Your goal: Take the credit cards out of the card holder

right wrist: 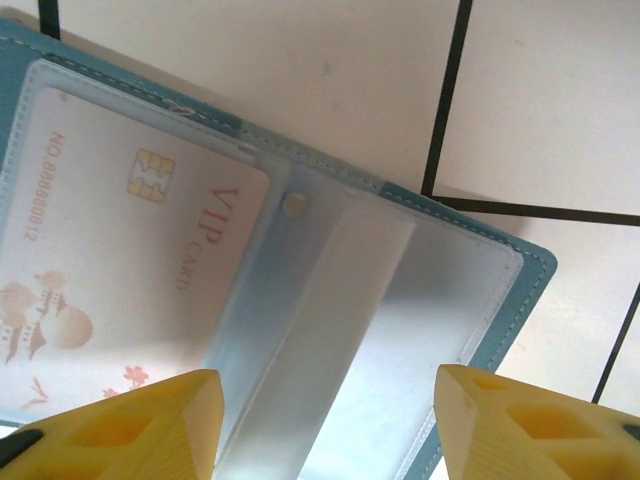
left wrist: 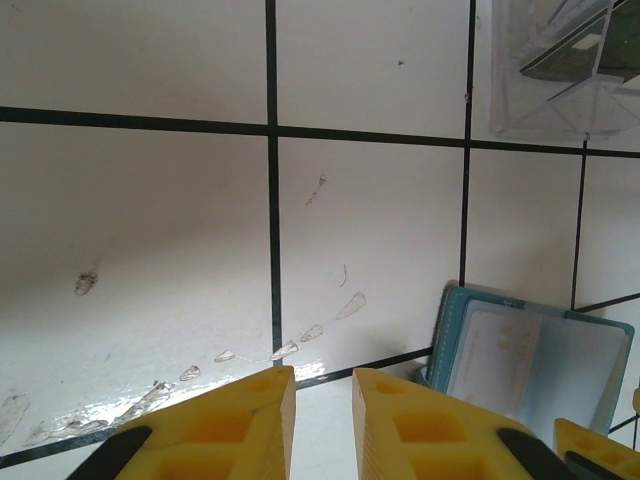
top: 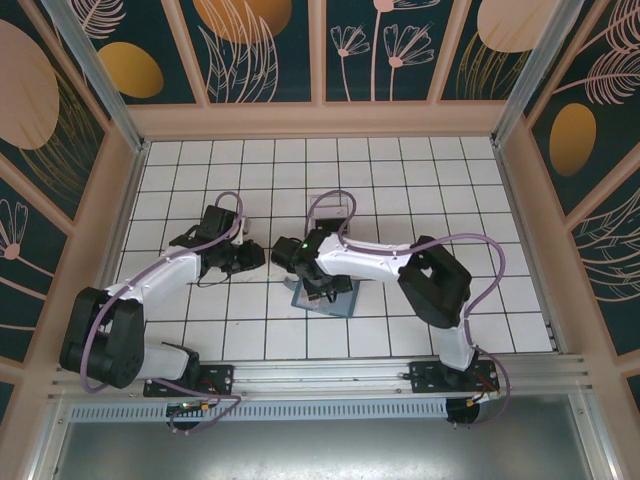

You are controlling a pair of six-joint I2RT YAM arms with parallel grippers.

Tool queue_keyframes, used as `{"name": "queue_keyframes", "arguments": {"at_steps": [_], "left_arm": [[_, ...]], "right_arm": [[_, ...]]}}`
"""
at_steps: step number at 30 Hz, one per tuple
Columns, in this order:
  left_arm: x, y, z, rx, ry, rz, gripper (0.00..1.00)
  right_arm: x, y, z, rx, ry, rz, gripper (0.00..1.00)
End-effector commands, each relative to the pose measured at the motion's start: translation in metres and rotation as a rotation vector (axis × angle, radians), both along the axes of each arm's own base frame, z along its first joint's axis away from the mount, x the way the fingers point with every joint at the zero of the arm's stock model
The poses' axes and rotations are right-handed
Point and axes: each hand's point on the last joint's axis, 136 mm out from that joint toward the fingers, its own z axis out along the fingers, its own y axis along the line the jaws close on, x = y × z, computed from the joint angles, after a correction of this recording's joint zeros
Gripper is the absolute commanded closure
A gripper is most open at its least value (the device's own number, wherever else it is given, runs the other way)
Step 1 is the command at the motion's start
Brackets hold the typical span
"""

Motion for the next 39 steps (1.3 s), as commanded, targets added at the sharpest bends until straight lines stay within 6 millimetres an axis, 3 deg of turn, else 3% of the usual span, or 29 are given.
{"name": "queue_keyframes", "arguments": {"at_steps": [1, 6, 12, 18, 24, 27, 30, 34, 39], "left_arm": [[0.006, -0.004, 0.007, -0.022, -0.016, -0.017, 0.77], [0.006, -0.005, 0.009, -0.032, -0.015, -0.018, 0.77], [0.002, -0.007, 0.011, -0.044, -0.008, -0.027, 0.78], [-0.005, -0.016, 0.014, -0.058, -0.007, -0.045, 0.79], [-0.016, -0.041, 0.013, -0.09, 0.001, -0.068, 0.79], [-0.021, -0.059, 0.011, -0.112, 0.006, -0.084, 0.8], [-0.024, -0.073, 0.007, -0.127, 0.021, -0.097, 0.8], [-0.028, -0.086, 0.0, -0.13, 0.045, -0.116, 0.8], [-0.035, -0.096, -0.005, -0.116, 0.065, -0.141, 0.81]], "right_arm": [[-0.003, 0.0, 0.012, 0.058, -0.028, -0.044, 0.45], [-0.005, -0.002, 0.012, 0.096, -0.033, -0.058, 0.56], [-0.004, -0.002, 0.007, 0.13, -0.03, -0.059, 0.84], [0.006, 0.014, 0.008, 0.19, -0.065, 0.029, 0.97], [0.015, 0.029, 0.014, 0.205, -0.09, 0.13, 1.0], [0.013, 0.025, 0.013, 0.205, -0.086, 0.147, 1.0], [0.013, 0.012, 0.012, 0.187, -0.093, 0.127, 1.0], [0.016, -0.013, 0.006, 0.141, -0.095, 0.054, 0.91], [0.017, -0.031, -0.002, 0.096, -0.1, 0.014, 0.9]]}}
